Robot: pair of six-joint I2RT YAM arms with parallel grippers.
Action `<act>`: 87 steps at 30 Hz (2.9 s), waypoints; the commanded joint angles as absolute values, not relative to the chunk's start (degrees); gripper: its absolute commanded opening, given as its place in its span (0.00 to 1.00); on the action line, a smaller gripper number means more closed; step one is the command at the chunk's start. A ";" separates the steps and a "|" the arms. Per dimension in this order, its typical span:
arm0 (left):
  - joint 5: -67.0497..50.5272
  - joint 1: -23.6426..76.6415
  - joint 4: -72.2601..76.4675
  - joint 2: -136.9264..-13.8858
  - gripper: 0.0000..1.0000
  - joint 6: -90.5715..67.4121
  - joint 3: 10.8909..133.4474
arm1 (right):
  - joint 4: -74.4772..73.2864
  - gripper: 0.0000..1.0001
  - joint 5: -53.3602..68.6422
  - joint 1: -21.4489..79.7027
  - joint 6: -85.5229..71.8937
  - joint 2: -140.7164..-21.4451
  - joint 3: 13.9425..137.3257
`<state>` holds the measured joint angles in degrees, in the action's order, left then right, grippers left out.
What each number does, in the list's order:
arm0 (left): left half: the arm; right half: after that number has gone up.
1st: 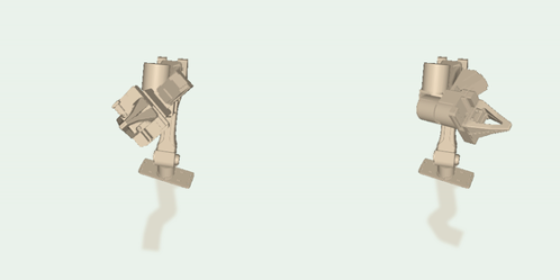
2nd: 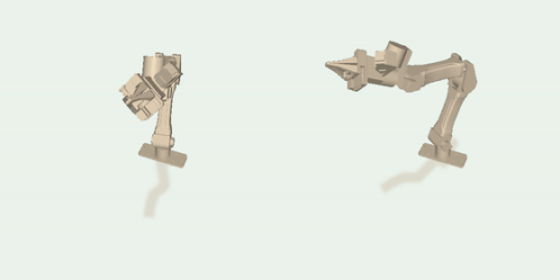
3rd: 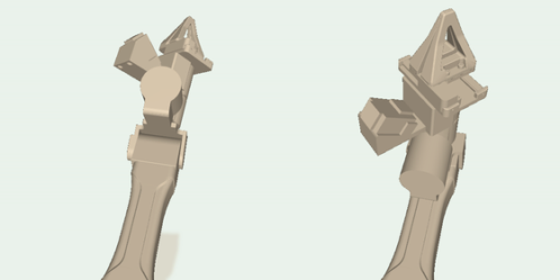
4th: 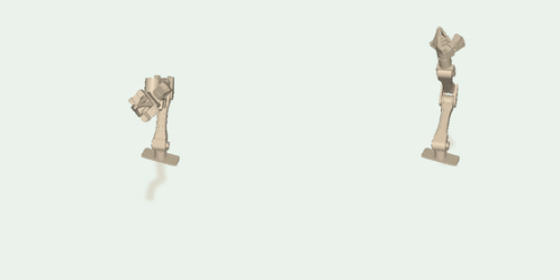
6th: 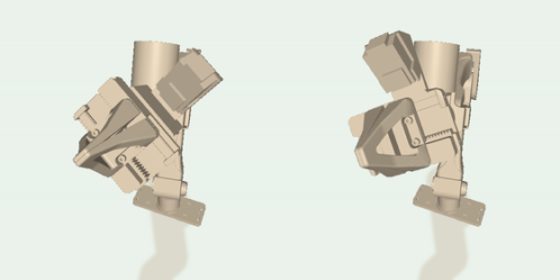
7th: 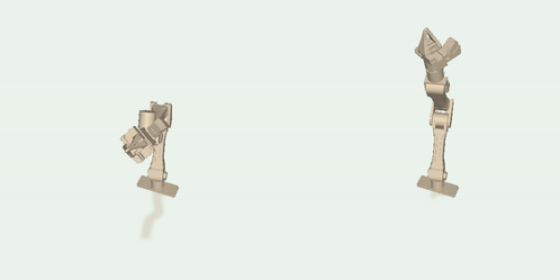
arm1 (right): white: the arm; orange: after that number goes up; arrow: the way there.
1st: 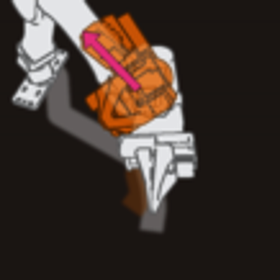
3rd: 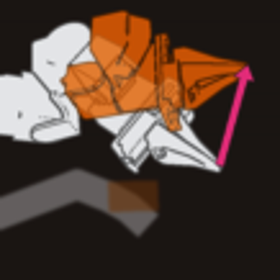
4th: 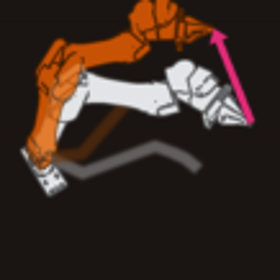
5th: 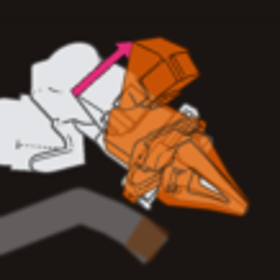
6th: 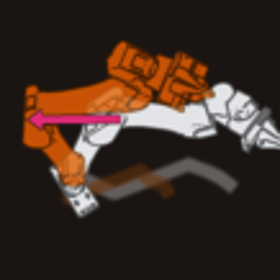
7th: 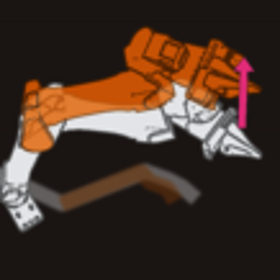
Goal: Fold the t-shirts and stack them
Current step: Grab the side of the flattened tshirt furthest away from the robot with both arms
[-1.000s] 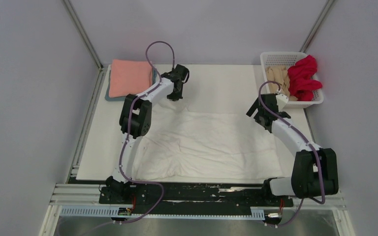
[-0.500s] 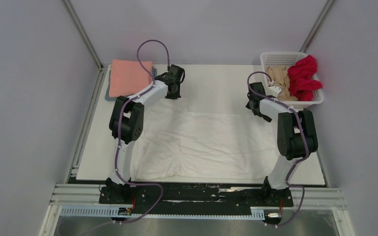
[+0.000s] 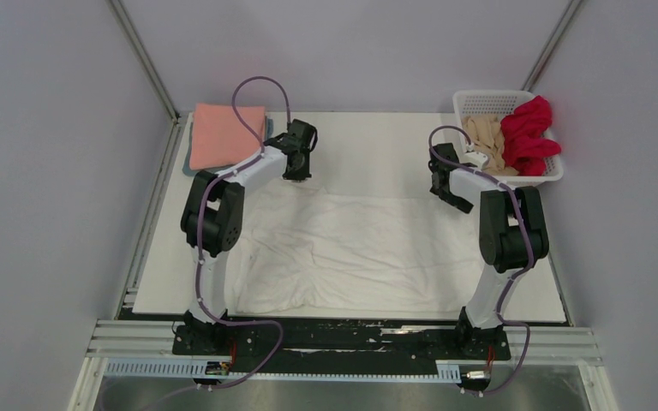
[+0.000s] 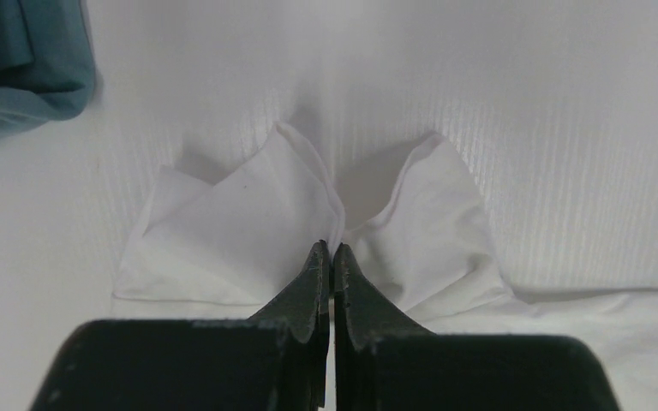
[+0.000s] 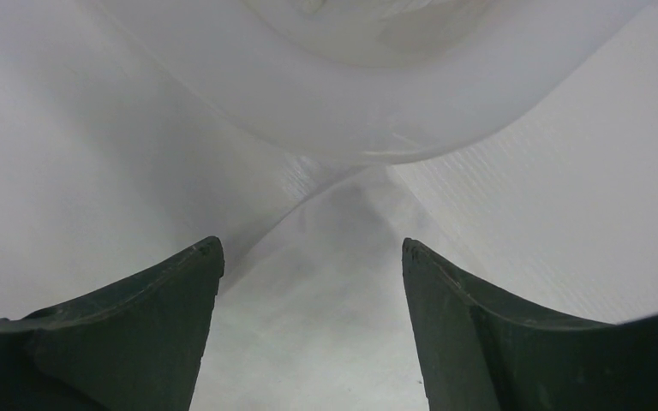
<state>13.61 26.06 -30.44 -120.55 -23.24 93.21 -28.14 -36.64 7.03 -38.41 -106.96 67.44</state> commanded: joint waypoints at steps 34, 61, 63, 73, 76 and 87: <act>12.41 25.95 -24.49 -108.94 0.00 -24.93 84.84 | -32.42 0.48 -32.81 4.97 -40.58 -114.56 78.20; 11.91 26.01 -23.63 -106.16 0.00 -25.88 82.04 | -41.40 0.28 -38.76 4.66 -42.99 -112.72 73.45; 11.99 26.02 -23.51 -105.63 0.00 -25.92 81.30 | -41.44 0.23 -38.40 4.56 -42.89 -113.25 74.09; 10.40 26.00 -22.76 -101.98 0.00 -26.87 77.52 | -39.25 0.00 -36.76 5.27 -39.90 -106.03 74.00; 9.63 26.06 -22.34 -100.02 0.00 -27.45 75.50 | -38.58 0.00 -35.51 5.74 -39.08 -102.53 71.65; 15.35 30.76 -23.36 -88.52 0.00 -30.97 63.41 | -37.09 0.00 -32.02 8.00 -37.62 -88.08 60.36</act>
<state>11.55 28.23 -23.90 -94.45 -28.47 66.83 -38.46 -33.12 7.22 -38.83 -94.04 63.37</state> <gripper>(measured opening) 0.009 0.007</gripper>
